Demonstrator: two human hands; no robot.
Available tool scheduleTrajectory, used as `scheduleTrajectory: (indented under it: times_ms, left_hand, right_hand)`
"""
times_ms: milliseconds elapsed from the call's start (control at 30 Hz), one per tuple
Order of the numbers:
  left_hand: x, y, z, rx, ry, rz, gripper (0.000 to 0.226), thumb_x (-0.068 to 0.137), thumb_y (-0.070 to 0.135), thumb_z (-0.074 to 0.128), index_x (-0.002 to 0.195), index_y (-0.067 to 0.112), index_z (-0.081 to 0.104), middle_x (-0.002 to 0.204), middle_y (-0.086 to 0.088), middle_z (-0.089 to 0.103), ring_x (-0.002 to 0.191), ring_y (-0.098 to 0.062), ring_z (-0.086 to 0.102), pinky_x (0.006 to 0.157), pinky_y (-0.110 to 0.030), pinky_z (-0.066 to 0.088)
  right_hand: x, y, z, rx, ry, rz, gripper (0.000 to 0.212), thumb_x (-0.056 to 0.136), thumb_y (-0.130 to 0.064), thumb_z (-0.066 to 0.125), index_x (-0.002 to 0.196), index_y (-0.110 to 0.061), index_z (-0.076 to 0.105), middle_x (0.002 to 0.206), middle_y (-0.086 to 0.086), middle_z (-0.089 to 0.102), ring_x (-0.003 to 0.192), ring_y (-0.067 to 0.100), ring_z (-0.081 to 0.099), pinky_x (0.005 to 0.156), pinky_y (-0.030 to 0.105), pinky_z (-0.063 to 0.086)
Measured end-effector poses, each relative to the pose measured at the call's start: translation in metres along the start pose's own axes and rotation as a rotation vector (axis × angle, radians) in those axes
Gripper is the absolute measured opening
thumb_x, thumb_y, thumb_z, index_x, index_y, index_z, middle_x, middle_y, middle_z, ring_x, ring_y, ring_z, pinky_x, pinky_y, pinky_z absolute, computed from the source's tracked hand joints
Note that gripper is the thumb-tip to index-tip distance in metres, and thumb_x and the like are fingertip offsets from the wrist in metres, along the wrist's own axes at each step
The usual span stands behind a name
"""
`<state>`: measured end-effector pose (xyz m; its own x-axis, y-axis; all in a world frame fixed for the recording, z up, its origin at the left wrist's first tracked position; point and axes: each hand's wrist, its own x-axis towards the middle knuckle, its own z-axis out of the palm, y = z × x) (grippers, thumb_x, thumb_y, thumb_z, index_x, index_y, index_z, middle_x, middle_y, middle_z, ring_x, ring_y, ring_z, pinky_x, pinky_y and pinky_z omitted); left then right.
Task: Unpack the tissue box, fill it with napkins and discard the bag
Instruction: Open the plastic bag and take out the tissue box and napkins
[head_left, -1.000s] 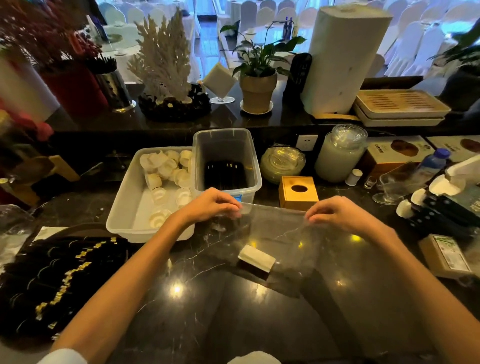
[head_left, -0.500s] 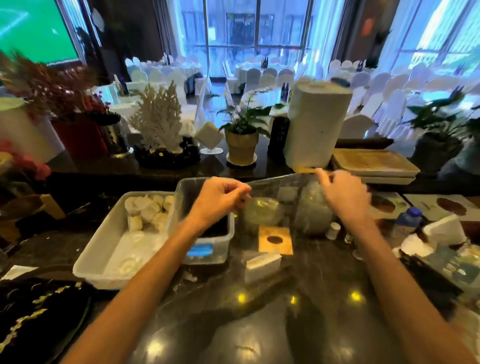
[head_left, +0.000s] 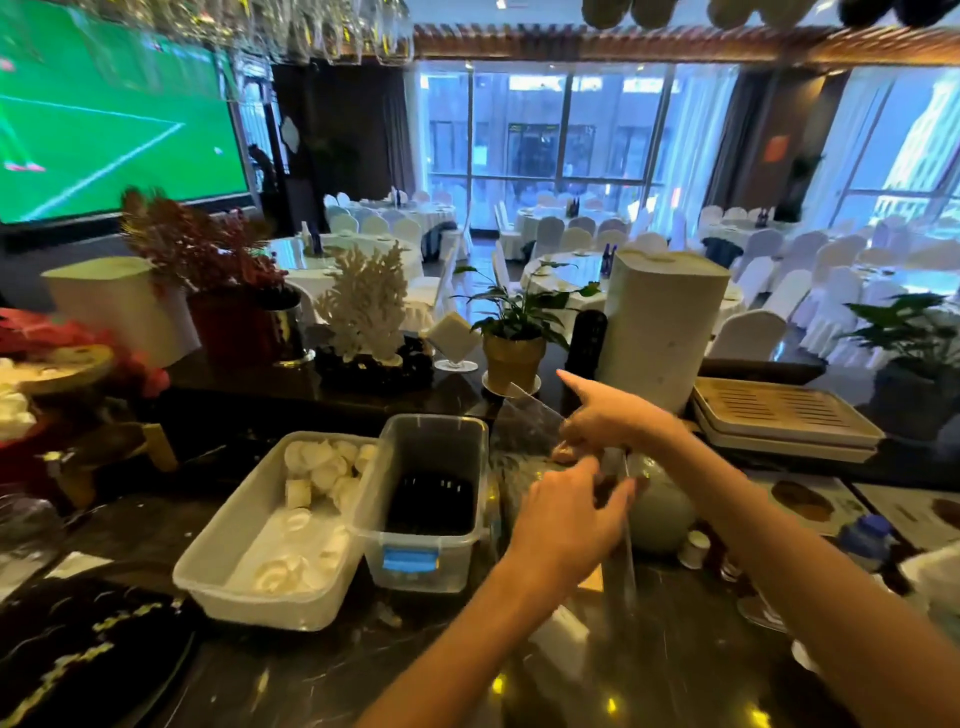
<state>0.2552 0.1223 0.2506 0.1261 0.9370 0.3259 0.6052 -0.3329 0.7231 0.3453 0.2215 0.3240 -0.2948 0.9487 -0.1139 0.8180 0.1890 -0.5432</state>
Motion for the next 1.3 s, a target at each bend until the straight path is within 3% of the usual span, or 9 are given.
scheduleTrajectory:
  times_ms: [133,200,267,333,467,733,900,1200,1300]
  left_hand:
    - [0.015,-0.04,-0.047,-0.063,0.355,0.095,0.056,0.089,0.046,0.059,0.139,0.025,0.047,0.142,0.0,0.052,0.133,-0.012,0.044,0.112,-0.034,0.038]
    - [0.038,-0.055,-0.076,-0.16,0.242,-0.007,0.078,0.087,0.038,0.067,0.151,0.024,0.025,0.154,-0.002,0.034,0.145,-0.017,0.025,0.118,-0.037,0.024]
    - [0.058,-0.056,-0.096,-0.501,-0.017,-0.062,0.066,0.091,0.024,0.065,0.148,0.021,0.031,0.139,-0.004,0.054,0.133,-0.018,0.048,0.111,-0.037,0.039]
    - [0.071,-0.052,-0.103,-0.674,-0.153,0.002,0.029,0.093,0.015,0.061,0.123,0.016,0.061,0.105,-0.005,0.075,0.096,-0.018,0.072,0.087,-0.032,0.058]
    - [0.083,-0.04,-0.104,-0.755,-0.063,0.04,0.017,0.094,0.016,0.06,0.098,0.003,0.072,0.084,-0.008,0.077,0.066,-0.017,0.073,0.056,-0.025,0.057]
    - [0.095,-0.028,-0.111,-0.79,-0.124,0.078,0.028,0.099,0.013,0.05,0.114,-0.005,0.065,0.102,-0.021,0.073,0.078,-0.024,0.073,0.07,-0.029,0.059]
    - [0.101,-0.01,-0.095,-0.746,-0.088,0.062,0.029,0.1,0.017,0.05,0.11,-0.004,0.066,0.107,-0.023,0.073,0.086,-0.032,0.072,0.069,-0.034,0.056]
    - [0.099,-0.018,-0.099,-0.701,-0.184,0.202,0.021,0.097,0.017,0.055,0.114,0.012,0.067,0.102,0.0,0.077,0.091,-0.02,0.074,0.07,-0.023,0.058]
    - [0.102,-0.022,-0.104,-0.711,-0.166,0.185,0.02,0.097,0.014,0.055,0.109,0.019,0.07,0.101,0.001,0.078,0.09,-0.018,0.075,0.071,-0.023,0.059]
  right_hand:
    - [-0.03,0.001,-0.039,0.245,-0.201,-0.084,0.08,0.088,0.009,0.06,0.153,-0.024,0.025,0.107,0.005,0.075,0.099,0.027,0.073,0.083,0.036,0.06]
    - [-0.044,-0.002,-0.059,0.194,-0.263,-0.174,0.076,0.089,0.012,0.055,0.15,-0.026,0.031,0.11,0.007,0.075,0.096,0.027,0.074,0.085,0.038,0.06]
    - [-0.052,-0.007,-0.072,0.118,-0.307,-0.254,0.073,0.091,0.011,0.054,0.148,-0.03,0.035,0.114,0.007,0.074,0.097,0.025,0.074,0.087,0.038,0.06]
    - [-0.054,-0.007,-0.081,0.081,-0.283,-0.298,0.068,0.093,0.009,0.054,0.145,-0.032,0.038,0.115,0.006,0.074,0.099,0.024,0.074,0.088,0.037,0.059]
    - [-0.053,0.013,-0.1,0.061,-0.034,-0.325,0.048,0.092,-0.011,0.062,0.136,-0.028,0.053,0.095,-0.005,0.079,0.089,0.012,0.075,0.082,0.03,0.06]
    - [-0.053,0.063,-0.106,0.073,0.121,-0.254,0.02,0.087,-0.023,0.066,0.105,-0.029,0.071,0.096,-0.004,0.078,0.093,0.017,0.074,0.086,0.035,0.06]
    - [-0.047,0.024,-0.086,-0.089,0.541,-0.402,0.035,0.084,-0.042,0.063,0.115,-0.028,0.069,0.11,-0.007,0.072,0.098,0.01,0.068,0.088,0.035,0.056]
    - [-0.015,-0.024,-0.068,0.164,0.36,-0.43,0.013,0.089,-0.022,0.069,0.096,-0.014,0.076,0.085,-0.004,0.072,0.082,0.012,0.069,0.081,0.029,0.056]
    - [-0.009,-0.031,-0.057,0.058,0.528,-0.471,0.015,0.087,-0.024,0.071,0.099,-0.016,0.075,0.09,-0.006,0.071,0.083,0.011,0.066,0.077,0.027,0.053]
